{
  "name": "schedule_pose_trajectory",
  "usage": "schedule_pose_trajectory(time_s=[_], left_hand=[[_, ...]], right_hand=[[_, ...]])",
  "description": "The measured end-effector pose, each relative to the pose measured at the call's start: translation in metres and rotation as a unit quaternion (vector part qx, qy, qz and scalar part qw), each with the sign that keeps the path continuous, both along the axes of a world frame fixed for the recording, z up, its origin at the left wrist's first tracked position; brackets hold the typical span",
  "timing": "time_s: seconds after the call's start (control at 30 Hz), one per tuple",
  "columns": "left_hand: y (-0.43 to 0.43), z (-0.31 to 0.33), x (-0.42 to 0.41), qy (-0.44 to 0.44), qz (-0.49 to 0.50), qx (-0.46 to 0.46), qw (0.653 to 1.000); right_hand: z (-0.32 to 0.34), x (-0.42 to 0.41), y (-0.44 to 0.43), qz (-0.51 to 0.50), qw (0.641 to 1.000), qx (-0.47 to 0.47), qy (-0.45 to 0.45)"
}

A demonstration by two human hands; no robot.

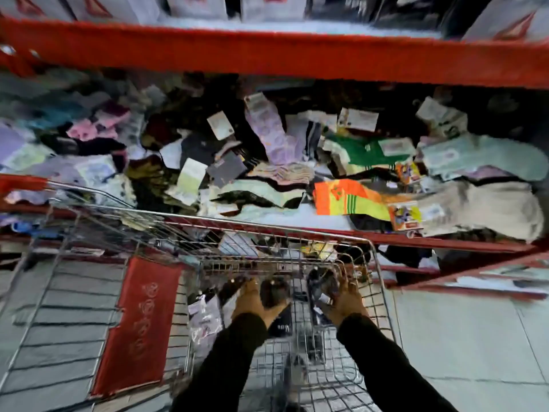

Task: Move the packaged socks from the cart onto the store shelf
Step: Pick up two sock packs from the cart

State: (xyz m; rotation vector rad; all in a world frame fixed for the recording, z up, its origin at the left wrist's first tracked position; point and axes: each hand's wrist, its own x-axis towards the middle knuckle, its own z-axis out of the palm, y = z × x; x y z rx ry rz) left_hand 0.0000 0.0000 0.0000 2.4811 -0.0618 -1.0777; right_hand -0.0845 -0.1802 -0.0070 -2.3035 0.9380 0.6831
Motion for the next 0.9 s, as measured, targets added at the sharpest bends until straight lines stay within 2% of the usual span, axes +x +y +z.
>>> schedule_pose_trajectory(time_s=[0.07,0.13,0.23,0.37,0.47,0.63,0.9], left_hand=[[-0.006,-0.023,0.001,0.029,0.036,-0.021,0.999],[-0.010,-0.059,0.000,0.043,0.018,0.008,0.999],[-0.015,-0.090,-0.003,0.060,0.058,0.047,0.995],[-0.027,-0.101,0.003,0.048,-0.005,0.105,0.993],[-0.032,-0.104,0.006,0.045,0.012,0.111,0.993],[-0.026,-0.092,0.001,0.033,0.027,0.116,0.992],[0.005,-0.032,-0.010,-0.019,0.084,0.069,0.994]], right_hand=[[-0.017,0.004,0.000,-0.040,0.999,0.015,0.026],[-0.037,0.007,0.001,-0.066,0.996,0.020,0.059],[-0.067,0.010,0.005,-0.084,0.995,-0.006,0.059],[-0.084,0.017,0.005,-0.010,0.995,-0.083,0.051],[-0.092,0.022,0.004,0.019,0.992,-0.103,0.074],[-0.075,0.017,0.004,0.030,0.994,-0.090,0.053],[0.006,-0.002,0.020,0.030,0.996,-0.086,-0.024]])
